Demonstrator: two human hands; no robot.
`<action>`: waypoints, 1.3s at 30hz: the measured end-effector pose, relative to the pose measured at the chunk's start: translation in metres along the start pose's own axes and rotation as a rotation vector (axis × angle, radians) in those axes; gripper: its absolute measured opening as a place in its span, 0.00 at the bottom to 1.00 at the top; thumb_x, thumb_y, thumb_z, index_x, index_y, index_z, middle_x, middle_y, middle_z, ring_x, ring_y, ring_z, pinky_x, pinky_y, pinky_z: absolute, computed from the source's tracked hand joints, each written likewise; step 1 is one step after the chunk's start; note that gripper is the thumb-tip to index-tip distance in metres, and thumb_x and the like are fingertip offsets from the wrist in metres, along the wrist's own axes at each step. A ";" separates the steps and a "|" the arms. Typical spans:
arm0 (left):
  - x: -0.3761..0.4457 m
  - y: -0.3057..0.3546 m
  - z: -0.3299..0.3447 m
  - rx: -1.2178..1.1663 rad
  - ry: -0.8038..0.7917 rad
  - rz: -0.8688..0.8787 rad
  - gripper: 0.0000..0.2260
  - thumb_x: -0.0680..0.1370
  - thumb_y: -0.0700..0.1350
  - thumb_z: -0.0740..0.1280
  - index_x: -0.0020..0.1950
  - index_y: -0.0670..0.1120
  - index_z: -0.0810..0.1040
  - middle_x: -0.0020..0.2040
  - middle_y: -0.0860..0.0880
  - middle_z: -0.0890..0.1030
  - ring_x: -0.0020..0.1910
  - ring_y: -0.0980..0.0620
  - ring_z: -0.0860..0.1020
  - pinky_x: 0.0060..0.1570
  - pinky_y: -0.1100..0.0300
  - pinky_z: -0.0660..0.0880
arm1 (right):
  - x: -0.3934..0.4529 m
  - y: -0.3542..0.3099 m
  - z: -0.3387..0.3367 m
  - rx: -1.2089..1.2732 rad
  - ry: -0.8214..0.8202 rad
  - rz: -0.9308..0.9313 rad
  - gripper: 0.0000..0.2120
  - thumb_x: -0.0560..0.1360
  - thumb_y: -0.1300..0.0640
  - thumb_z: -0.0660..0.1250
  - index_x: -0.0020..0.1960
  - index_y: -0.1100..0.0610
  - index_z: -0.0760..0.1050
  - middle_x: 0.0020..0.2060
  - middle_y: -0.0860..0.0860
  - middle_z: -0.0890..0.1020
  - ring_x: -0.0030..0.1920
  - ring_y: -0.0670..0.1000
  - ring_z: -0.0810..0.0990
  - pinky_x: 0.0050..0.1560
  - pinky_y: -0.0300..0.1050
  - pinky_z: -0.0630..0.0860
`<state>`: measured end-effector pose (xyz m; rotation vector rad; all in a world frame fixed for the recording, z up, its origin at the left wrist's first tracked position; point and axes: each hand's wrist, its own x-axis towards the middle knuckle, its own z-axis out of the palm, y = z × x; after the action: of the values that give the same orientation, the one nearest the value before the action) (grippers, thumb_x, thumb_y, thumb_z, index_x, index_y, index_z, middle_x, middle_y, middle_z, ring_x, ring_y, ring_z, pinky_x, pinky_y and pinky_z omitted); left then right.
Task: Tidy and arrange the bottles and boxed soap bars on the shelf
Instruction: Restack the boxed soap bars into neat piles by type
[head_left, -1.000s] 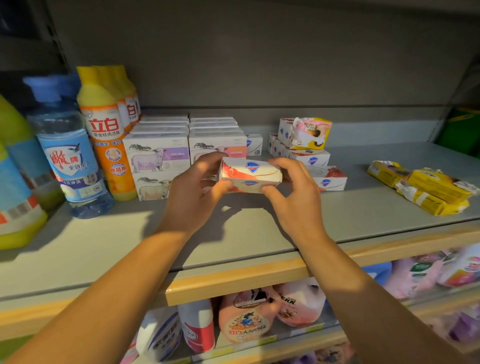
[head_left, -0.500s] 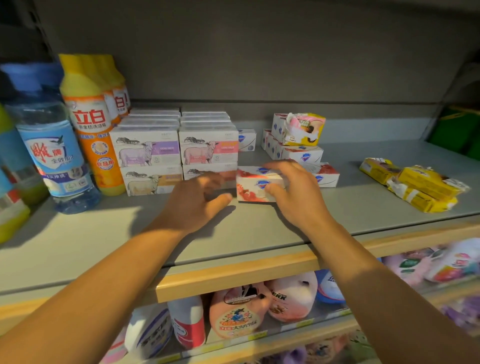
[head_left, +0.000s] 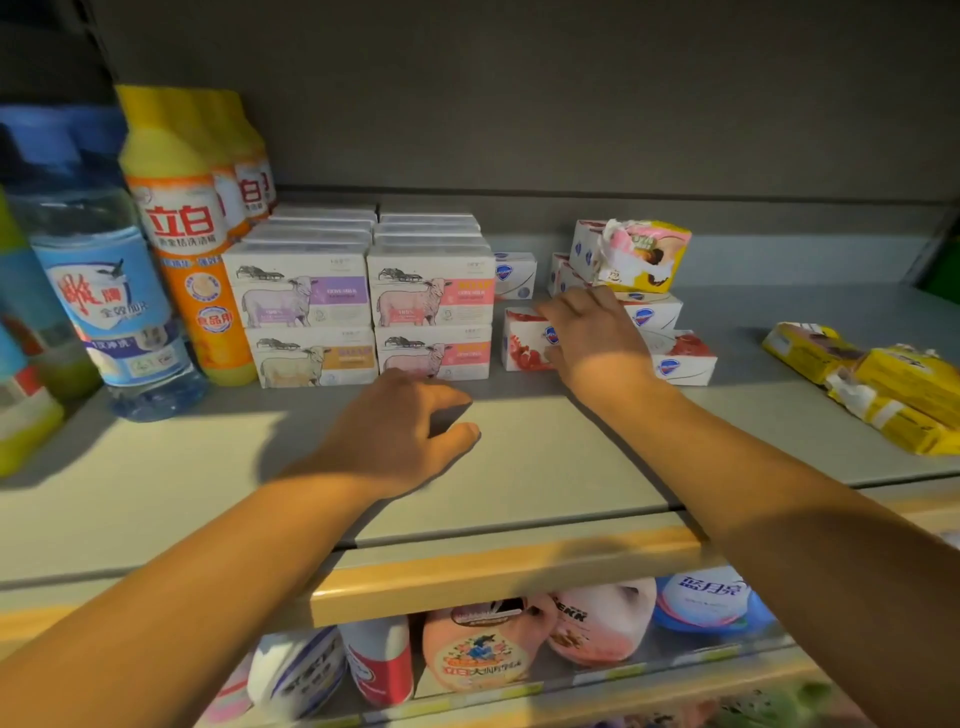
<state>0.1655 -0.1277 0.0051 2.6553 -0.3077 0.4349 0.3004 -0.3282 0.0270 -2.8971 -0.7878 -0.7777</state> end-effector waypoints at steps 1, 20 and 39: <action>0.000 -0.001 0.001 -0.004 0.007 -0.004 0.19 0.74 0.60 0.63 0.53 0.49 0.83 0.47 0.53 0.83 0.50 0.49 0.79 0.49 0.53 0.75 | 0.009 -0.001 0.006 -0.004 -0.001 0.007 0.25 0.77 0.58 0.67 0.73 0.54 0.66 0.68 0.54 0.72 0.69 0.58 0.64 0.69 0.50 0.64; 0.009 -0.011 0.013 -0.006 0.202 -0.034 0.16 0.71 0.60 0.65 0.44 0.50 0.84 0.41 0.54 0.84 0.48 0.54 0.77 0.45 0.54 0.78 | 0.125 -0.006 0.085 0.183 0.088 0.069 0.18 0.77 0.59 0.64 0.66 0.55 0.71 0.62 0.57 0.74 0.63 0.63 0.69 0.61 0.57 0.71; 0.009 -0.005 0.003 -0.060 0.077 0.009 0.13 0.74 0.54 0.69 0.51 0.49 0.86 0.49 0.51 0.86 0.50 0.51 0.82 0.51 0.54 0.77 | -0.028 0.045 -0.012 0.343 0.144 0.311 0.17 0.76 0.48 0.65 0.61 0.54 0.79 0.60 0.57 0.79 0.60 0.61 0.75 0.59 0.51 0.74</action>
<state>0.1756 -0.1261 0.0036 2.5722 -0.3043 0.5208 0.2961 -0.3827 0.0281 -2.5363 -0.3943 -0.7237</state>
